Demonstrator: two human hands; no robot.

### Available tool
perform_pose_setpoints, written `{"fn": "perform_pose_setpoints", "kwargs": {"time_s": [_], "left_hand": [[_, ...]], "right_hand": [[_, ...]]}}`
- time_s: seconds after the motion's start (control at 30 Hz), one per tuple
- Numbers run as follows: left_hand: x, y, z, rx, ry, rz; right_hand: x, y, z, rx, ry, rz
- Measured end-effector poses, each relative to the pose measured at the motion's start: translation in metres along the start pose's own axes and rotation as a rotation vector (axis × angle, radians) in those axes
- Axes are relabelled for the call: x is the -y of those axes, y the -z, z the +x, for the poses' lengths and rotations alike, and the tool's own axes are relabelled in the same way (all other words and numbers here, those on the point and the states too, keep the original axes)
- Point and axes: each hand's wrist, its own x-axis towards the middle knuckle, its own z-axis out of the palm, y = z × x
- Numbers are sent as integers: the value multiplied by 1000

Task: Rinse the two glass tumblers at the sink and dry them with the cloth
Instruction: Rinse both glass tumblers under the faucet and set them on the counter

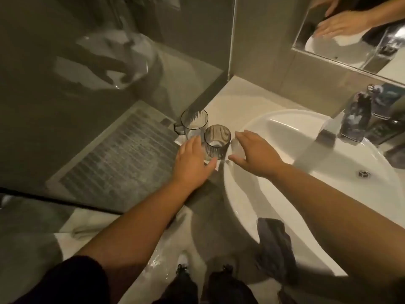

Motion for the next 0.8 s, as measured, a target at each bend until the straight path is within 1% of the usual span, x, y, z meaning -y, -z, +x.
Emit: {"fn": "perform_pose_setpoints", "kwargs": {"time_s": [0.1,0.17,0.33,0.47,0.63,0.8], "left_hand": [[0,-12,16,4,87,-79],[0,-21,24,25,116,-126],[6,-38,39,17,122,-217],[7,-43,45,2,130,-302],[4,-31,42,-39,112,-389],[-12,9,34,-115,33,-498]], "right_hand": [[-4,-1,23,5,74,45],[-4,-2,35,9,111,80],[-6,-6,48,13,128,66],[-7,-12,52,-8,114,112],[2,-4,47,-59,47,214],[20,37,24,-170,7,362]]}}
